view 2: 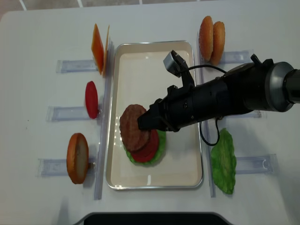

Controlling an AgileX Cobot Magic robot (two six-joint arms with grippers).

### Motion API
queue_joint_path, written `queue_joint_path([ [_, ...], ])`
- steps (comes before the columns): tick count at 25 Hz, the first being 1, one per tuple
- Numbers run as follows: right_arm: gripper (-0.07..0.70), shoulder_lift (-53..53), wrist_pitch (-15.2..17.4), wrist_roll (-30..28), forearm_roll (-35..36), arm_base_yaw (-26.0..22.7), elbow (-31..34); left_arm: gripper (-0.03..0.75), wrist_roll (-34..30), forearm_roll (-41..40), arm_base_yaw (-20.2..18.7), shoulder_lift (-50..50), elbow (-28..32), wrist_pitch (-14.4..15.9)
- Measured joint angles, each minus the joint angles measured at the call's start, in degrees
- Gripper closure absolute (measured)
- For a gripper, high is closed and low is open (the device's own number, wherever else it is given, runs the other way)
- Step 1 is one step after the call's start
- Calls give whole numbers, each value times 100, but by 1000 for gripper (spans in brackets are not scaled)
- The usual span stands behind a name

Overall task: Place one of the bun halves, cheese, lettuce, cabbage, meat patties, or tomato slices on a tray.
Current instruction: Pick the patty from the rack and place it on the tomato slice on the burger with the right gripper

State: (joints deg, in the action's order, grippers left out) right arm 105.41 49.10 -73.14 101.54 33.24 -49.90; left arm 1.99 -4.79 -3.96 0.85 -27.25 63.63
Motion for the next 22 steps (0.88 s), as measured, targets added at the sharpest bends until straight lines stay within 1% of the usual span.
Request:
queue_joint_path([
  [6,513,14,54,-153,39,-7,264,716,0,0,0,0,0,0],
  [15,513,42,36,-209,155,-7,310,716,0,0,0,0,0,0],
  [17,513,42,0,-209,155,-7,310,716,0,0,0,0,0,0],
  [22,513,42,-207,-209,156,-7,310,716,0,0,0,0,0,0],
])
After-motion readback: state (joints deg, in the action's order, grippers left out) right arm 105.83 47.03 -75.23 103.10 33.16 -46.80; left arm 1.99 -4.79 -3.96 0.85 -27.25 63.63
